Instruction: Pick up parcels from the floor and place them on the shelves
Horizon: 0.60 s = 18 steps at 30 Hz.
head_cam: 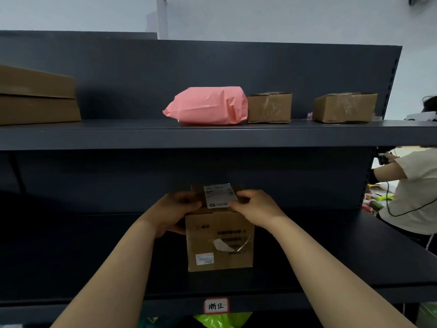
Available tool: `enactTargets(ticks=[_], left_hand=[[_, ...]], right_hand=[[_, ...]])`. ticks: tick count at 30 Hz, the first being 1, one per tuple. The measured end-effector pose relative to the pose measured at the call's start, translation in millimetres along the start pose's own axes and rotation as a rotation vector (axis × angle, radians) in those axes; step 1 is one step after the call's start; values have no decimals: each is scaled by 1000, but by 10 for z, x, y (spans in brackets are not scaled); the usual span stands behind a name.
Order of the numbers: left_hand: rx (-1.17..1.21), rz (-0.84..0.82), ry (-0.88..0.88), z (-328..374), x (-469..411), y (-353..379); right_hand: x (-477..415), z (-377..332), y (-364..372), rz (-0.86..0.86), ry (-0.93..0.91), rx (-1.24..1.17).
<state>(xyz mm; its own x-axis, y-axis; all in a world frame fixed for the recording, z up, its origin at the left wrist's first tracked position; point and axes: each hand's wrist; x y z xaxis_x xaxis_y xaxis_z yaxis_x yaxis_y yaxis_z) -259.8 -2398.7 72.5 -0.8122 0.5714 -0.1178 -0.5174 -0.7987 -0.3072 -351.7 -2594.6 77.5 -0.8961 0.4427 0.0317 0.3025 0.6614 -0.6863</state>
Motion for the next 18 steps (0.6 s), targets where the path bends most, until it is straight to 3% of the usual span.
enactTargets(ticks=[12,18], left_hand=[[29,47,-28,-31,71,-9],[-111,92,8,24,109,51]], right_hand=[[11,-37,95,-7,9,12],[35,-39,112,15,1,48]])
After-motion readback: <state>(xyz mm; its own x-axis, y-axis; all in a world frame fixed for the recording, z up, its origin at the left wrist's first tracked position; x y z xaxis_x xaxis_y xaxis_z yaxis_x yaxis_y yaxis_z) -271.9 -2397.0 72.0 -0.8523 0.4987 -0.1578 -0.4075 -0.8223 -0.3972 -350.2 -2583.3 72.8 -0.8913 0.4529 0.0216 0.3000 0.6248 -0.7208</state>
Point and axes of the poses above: each hand's wrist, its own x-axis away from the middle knuckle, its own y-axis out of the palm, z = x × y, and after that the axes turned 11 degrees about y, right-handed
